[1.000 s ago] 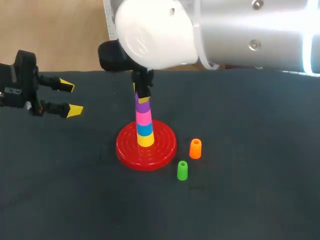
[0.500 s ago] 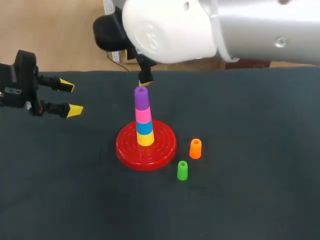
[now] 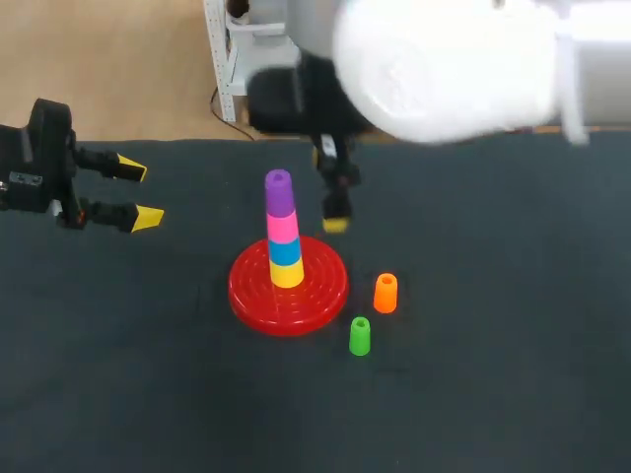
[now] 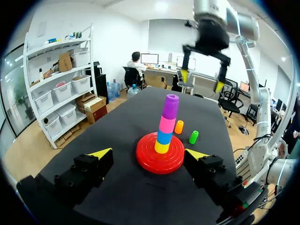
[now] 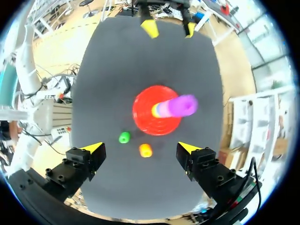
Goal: Pick up and stack the cylinders on the red base in this order: pink,purple,orange,green
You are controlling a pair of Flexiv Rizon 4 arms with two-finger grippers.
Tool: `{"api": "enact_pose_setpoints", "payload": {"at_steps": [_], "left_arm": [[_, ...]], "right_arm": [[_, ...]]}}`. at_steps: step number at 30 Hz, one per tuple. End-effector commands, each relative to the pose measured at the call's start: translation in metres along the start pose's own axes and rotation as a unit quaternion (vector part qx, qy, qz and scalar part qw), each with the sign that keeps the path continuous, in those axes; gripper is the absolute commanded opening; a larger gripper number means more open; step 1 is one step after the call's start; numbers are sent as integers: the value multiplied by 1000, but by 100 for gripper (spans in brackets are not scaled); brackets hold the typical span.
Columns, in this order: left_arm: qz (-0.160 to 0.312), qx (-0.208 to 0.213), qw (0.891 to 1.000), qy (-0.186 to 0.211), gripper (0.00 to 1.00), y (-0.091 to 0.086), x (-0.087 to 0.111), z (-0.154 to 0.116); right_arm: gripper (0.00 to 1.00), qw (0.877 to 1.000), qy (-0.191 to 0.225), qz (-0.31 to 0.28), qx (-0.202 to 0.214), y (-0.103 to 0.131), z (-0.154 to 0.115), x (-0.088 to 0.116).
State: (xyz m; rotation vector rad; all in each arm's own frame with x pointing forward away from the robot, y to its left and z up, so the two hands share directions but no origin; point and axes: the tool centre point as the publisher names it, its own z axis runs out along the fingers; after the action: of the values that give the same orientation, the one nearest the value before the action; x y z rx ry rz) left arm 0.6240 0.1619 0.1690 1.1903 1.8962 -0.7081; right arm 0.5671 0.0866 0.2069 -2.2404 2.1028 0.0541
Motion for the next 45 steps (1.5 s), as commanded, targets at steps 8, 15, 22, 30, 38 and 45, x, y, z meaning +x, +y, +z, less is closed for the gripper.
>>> {"api": "enact_pose_setpoints", "payload": {"at_steps": [8, 15, 22, 30, 38, 45], "left_arm": [[1, 1, 1000, -2, 100, 2, 2, 1], [1, 1, 1000, -2, 100, 2, 2, 1], [1, 1, 1000, -2, 100, 2, 2, 1], [1, 1, 1000, -2, 100, 2, 2, 1], [1, 1, 1000, -2, 100, 2, 2, 1], [1, 1, 1000, -2, 100, 2, 2, 1]], "right_arm": [[100, 998, -4, 52, 36, 47, 43, 31], [100, 997, 20, 78, 16, 30, 50, 49], [100, 997, 9, 74, 14, 12, 49, 59], [100, 998, 6, 57, 20, 7, 46, 56], [100, 998, 6, 57, 20, 7, 46, 56], [100, 997, 8, 81, -6, 4, 72, 58]]}}
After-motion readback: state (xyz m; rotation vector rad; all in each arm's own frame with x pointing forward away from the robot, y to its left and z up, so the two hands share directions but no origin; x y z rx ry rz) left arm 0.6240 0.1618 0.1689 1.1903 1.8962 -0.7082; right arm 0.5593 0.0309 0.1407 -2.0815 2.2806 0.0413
